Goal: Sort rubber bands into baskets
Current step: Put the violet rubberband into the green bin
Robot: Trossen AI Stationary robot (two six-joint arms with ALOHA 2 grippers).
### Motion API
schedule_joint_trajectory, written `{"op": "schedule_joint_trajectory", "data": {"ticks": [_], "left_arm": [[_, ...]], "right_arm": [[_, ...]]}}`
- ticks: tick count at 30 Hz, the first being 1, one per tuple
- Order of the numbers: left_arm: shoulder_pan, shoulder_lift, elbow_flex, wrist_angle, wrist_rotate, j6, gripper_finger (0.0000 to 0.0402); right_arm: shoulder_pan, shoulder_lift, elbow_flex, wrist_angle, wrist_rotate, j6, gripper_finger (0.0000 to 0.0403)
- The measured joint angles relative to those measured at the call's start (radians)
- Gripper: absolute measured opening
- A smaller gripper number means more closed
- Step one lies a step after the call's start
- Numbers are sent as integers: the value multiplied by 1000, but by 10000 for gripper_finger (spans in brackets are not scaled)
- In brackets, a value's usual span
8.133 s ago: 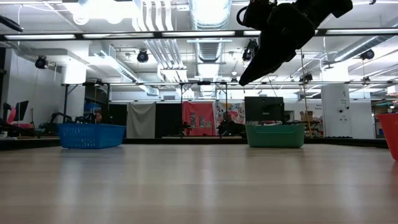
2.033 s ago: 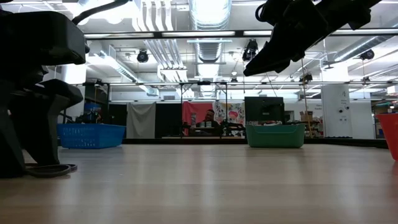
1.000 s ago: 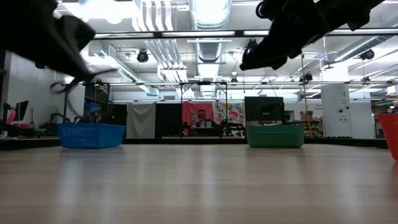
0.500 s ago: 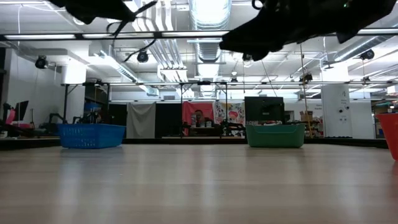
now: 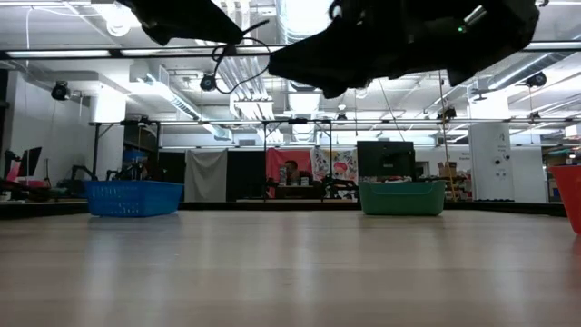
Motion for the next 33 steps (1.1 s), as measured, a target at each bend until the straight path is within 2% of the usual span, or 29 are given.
{"op": "schedule_joint_trajectory", "data": {"ticks": [9,15,19,24,33], "left_arm": [[13,1,-1,60,1,25,0],[13,1,-1,61,-48,29,0],[14,1,-1,65,-50,29,0],[15,1,-1,115,-50,37,0],[14,1,-1,166,-50,51,0]], "right_arm": [[-5,62,88,-2,9,-18,142],[-5,67,106,-6,97,-74,178],[-5,67,111,-6,93,-72,210],[-5,76,132,-6,35,-66,236],[-5,96,147,-6,27,-59,233]]}}
